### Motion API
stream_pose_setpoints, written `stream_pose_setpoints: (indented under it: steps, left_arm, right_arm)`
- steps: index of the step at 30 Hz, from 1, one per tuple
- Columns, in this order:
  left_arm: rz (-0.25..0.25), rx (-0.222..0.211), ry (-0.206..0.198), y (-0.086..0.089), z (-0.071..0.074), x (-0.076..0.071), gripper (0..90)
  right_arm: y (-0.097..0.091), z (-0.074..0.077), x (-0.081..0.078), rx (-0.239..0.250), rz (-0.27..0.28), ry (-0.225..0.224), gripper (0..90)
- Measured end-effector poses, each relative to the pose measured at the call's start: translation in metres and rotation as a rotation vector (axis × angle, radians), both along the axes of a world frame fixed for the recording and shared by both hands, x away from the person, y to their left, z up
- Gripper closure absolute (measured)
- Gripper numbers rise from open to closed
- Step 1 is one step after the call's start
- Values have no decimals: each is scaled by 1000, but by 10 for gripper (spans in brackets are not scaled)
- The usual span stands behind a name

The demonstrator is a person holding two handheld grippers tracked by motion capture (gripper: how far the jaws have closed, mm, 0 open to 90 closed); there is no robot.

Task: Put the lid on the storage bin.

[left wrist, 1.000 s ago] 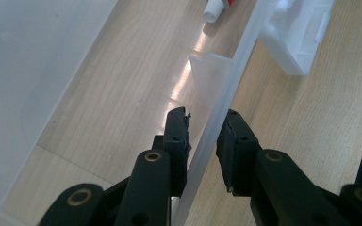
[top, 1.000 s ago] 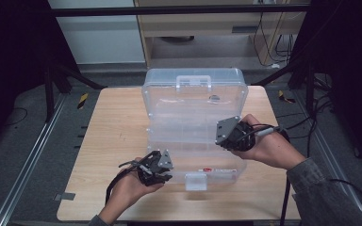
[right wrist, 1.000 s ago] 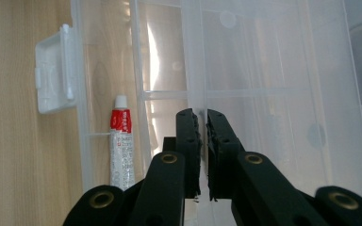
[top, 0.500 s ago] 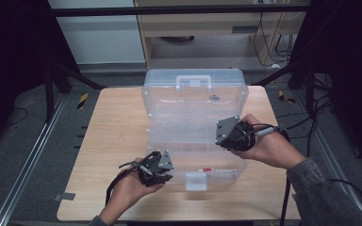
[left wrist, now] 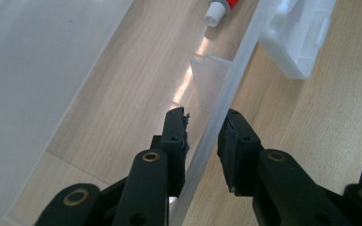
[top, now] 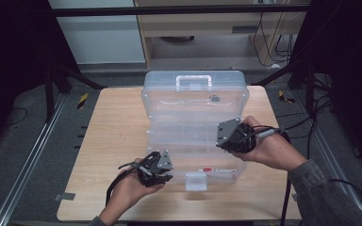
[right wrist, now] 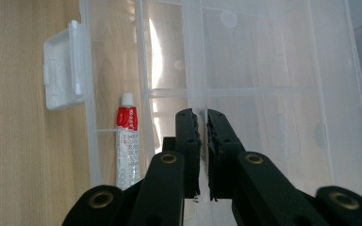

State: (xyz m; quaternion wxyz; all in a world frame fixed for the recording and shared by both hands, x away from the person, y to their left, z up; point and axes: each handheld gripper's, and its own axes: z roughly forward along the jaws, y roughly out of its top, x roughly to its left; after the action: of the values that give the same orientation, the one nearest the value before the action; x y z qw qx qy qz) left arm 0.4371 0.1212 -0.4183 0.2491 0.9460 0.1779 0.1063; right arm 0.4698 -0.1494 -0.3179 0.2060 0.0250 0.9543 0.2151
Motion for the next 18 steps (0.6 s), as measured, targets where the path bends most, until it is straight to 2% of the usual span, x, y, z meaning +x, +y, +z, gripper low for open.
stream_pose_setpoints:
  steps: [2, 3, 4, 5, 6, 7, 8, 11, 13, 14, 17, 18]
  left_arm:
    - [1, -2, 2, 0, 0, 0, 723]
    - [-25, 15, -27, 1, 1, 2, 722]
    - [-7, 1, -4, 0, 0, 0, 720]
    - [2, -3, -2, 0, -1, 0, 719]
    - [-23, 12, -30, 1, 1, 2, 716]
    - [-16, 1, -20, 0, -1, 1, 688]
    - [-18, 8, -41, 0, 0, 2, 688]
    - [8, -30, -33, 2, 0, -1, 586]
    - [-3, -31, -56, 5, 4, -1, 536]
    - [20, -63, -40, 5, 5, -5, 530]
    - [27, -117, -39, 11, 13, -13, 499]
    - [-8, -114, -58, 13, 16, -12, 481]
  right_arm:
    - [0, 0, 0, 0, 1, 1, 845]
    - [0, 0, 0, 2, 2, 1, 844]
    - [-1, 0, 0, 5, -1, 0, 844]
    - [-1, 0, 0, 5, 1, 2, 844]
    - [-1, 0, 0, 7, 1, 3, 843]
    - [-1, 0, 0, 6, 2, 4, 843]
    - [-1, 0, 0, 6, 2, 4, 843]
    - [-2, 0, 0, 8, -1, 3, 841]
    - [-2, 0, 0, 10, 1, 5, 841]
    - [-3, 0, 0, 10, 1, 5, 841]
    - [-3, -1, 0, 13, 2, 4, 840]
    - [-3, -1, 0, 12, 3, 2, 839]
